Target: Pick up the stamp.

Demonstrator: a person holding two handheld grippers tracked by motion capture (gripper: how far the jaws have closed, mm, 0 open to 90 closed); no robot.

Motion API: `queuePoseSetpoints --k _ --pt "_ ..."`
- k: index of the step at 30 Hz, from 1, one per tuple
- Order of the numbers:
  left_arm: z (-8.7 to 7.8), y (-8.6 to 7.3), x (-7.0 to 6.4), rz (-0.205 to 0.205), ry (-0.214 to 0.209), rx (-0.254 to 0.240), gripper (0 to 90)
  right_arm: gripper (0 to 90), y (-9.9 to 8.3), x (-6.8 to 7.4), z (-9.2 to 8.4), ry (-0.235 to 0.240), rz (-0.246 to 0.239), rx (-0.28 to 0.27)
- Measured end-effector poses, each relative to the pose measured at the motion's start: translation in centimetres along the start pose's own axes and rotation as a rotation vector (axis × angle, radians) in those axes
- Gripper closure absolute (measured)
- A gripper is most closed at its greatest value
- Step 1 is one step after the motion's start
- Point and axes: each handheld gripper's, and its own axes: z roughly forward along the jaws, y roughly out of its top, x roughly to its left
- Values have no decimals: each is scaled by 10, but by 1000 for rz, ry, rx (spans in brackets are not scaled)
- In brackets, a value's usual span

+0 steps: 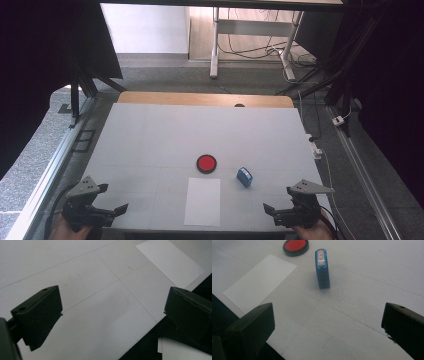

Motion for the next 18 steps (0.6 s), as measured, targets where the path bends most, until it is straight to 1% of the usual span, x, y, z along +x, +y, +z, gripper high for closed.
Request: queuePoseSetpoints --k 2,6,11,14,18 --pt "0 0 0 -3 -1 -1 18 0 2 2 0 5 -15 -8" --pt "0 0 0 -6 -1 -2 18 0 4 7 3 10 -50 3" --pt "0 -1 1 -8 0 -1 18 0 7 9 5 17 -65 -7" --pt "-1 -1 1 -15 0 0 18 0 8 9 7 24 -84 -17" --pt "-1 -1 1 -17 0 1 18 0 12 11 10 33 -92 -7"
